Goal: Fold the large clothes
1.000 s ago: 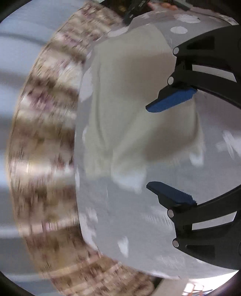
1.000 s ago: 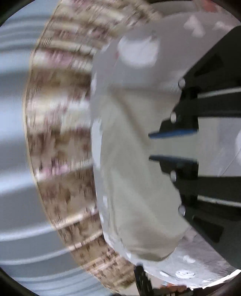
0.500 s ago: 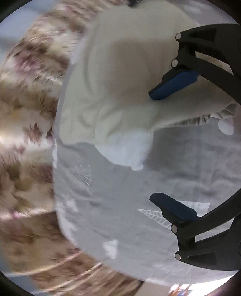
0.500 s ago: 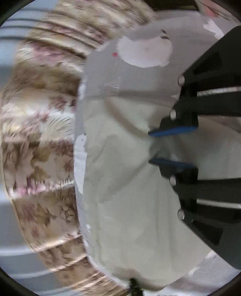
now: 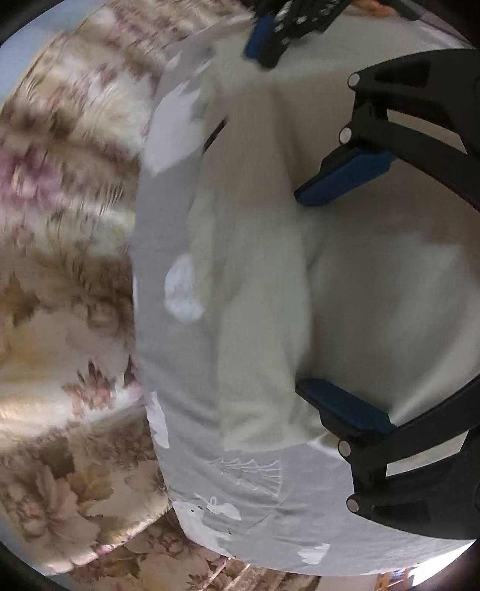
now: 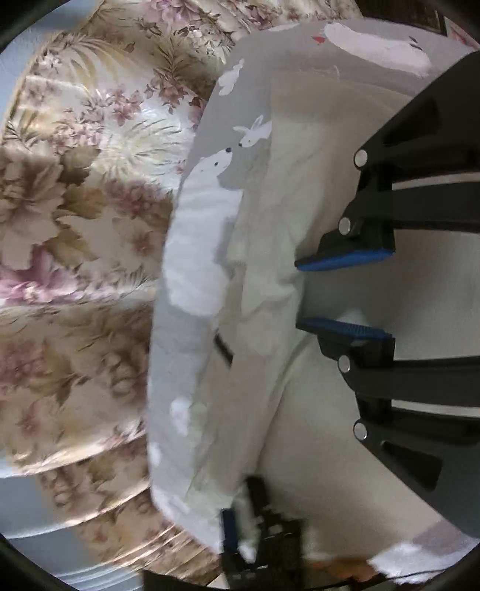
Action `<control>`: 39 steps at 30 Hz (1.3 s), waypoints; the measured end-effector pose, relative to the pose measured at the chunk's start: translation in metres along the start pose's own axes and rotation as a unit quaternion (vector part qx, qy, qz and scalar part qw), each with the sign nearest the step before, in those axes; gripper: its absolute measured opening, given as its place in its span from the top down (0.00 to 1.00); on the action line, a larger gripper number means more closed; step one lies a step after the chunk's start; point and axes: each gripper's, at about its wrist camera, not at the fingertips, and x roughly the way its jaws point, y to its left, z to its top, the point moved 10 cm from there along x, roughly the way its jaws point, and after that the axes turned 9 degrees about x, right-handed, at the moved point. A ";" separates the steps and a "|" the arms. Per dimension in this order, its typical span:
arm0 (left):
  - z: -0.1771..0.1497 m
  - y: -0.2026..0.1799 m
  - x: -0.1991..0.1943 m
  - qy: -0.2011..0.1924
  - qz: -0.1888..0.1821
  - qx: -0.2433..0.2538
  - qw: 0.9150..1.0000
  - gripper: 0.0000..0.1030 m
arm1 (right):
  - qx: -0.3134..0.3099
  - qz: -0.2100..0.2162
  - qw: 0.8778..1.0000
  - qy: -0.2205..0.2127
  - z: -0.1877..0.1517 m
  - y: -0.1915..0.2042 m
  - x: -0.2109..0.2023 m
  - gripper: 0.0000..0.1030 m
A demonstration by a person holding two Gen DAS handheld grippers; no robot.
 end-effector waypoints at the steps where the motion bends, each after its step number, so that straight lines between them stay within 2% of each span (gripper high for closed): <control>1: 0.002 0.015 0.005 0.006 0.014 -0.013 1.000 0.07 | 0.004 -0.020 1.000 -0.003 0.001 -0.015 0.003 0.70; 3: 0.002 0.052 0.013 0.024 0.050 -0.039 0.998 0.07 | 0.047 0.003 0.999 0.009 0.000 -0.037 0.011 0.65; 4: 0.001 0.066 0.018 0.031 0.059 -0.049 0.997 0.07 | 0.056 -0.024 0.998 0.005 0.001 -0.052 0.011 0.66; 5: -0.001 0.079 0.022 0.041 0.059 -0.063 0.995 0.07 | 0.062 -0.051 0.997 -0.001 0.003 -0.068 0.012 0.65; 7: -0.007 0.096 0.019 0.047 0.030 -0.097 0.994 0.07 | 0.095 -0.025 0.995 0.003 0.003 -0.078 0.009 0.66; 9: -0.008 0.103 0.001 0.031 0.043 -0.101 0.993 0.11 | 0.103 -0.009 0.994 -0.024 0.006 -0.077 -0.010 0.66; 12: -0.007 0.093 -0.024 -0.004 0.031 -0.096 0.995 0.10 | 0.102 0.045 0.992 -0.051 0.009 -0.052 -0.034 0.64; 14: -0.004 0.065 -0.033 -0.015 -0.012 -0.089 0.996 0.10 | 0.091 0.072 0.992 -0.045 0.015 -0.025 -0.037 0.64; 15: -0.001 0.038 -0.033 -0.010 -0.040 -0.073 0.996 0.10 | 0.080 0.084 0.993 -0.032 0.019 -0.006 -0.033 0.64; 17: 0.001 -0.001 -0.023 0.009 -0.057 -0.032 0.998 0.10 | 0.055 0.063 0.996 0.015 0.015 0.017 -0.013 0.64; 20: 0.003 -0.022 0.004 0.045 -0.006 -0.001 0.999 0.08 | 0.049 0.027 0.997 0.046 0.013 0.016 0.013 0.66; 21: 0.006 -0.020 0.009 0.044 0.003 -0.004 0.999 0.05 | 0.048 0.016 0.998 0.046 0.013 0.011 0.016 0.66; 24: 0.013 0.002 0.025 0.047 0.051 -0.018 0.997 0.03 | 0.044 -0.063 0.997 0.032 0.021 -0.018 0.027 0.66; 25: 0.015 0.011 0.032 0.052 0.065 -0.026 0.996 0.03 | 0.059 -0.050 0.996 0.041 0.022 -0.025 0.031 0.66; 26: 0.016 0.017 0.037 0.059 0.063 -0.037 0.996 0.03 | 0.081 -0.031 0.995 0.048 0.022 -0.030 0.031 0.66; 27: 0.015 0.023 0.038 0.065 0.056 -0.048 0.995 0.04 | 0.084 -0.040 0.995 0.045 0.025 -0.036 0.026 0.67; 28: 0.017 0.028 0.034 0.063 0.063 -0.049 0.995 0.05 | 0.072 -0.067 0.995 0.032 0.028 -0.043 0.020 0.68; 29: 0.018 0.034 0.028 0.059 0.082 -0.044 0.994 0.06 | 0.064 -0.077 0.995 0.018 0.030 -0.047 0.011 0.68; 30: 0.018 0.039 0.021 0.055 0.096 -0.040 0.993 0.09 | 0.068 -0.058 0.996 0.008 0.030 -0.045 0.003 0.66; 31: 0.015 0.039 0.009 0.046 0.085 -0.044 0.994 0.09 | 0.072 -0.017 0.997 -0.006 0.028 -0.037 -0.011 0.66; 33: 0.010 0.032 -0.015 0.020 0.042 -0.047 0.998 0.09 | 0.055 0.034 0.997 -0.043 0.017 -0.015 -0.047 0.66; 34: 0.000 0.020 -0.034 -0.004 0.017 -0.038 0.999 0.09 | 0.043 0.049 0.996 -0.055 0.009 -0.004 -0.060 0.66; 36: -0.016 0.001 -0.053 -0.025 -0.013 -0.016 0.999 0.05 | 0.034 0.082 0.993 -0.073 -0.019 0.015 -0.083 0.65; 39: -0.053 -0.033 -0.066 -0.044 -0.062 0.009 0.997 0.04 | 0.038 0.127 0.988 -0.077 -0.057 0.036 -0.091 0.65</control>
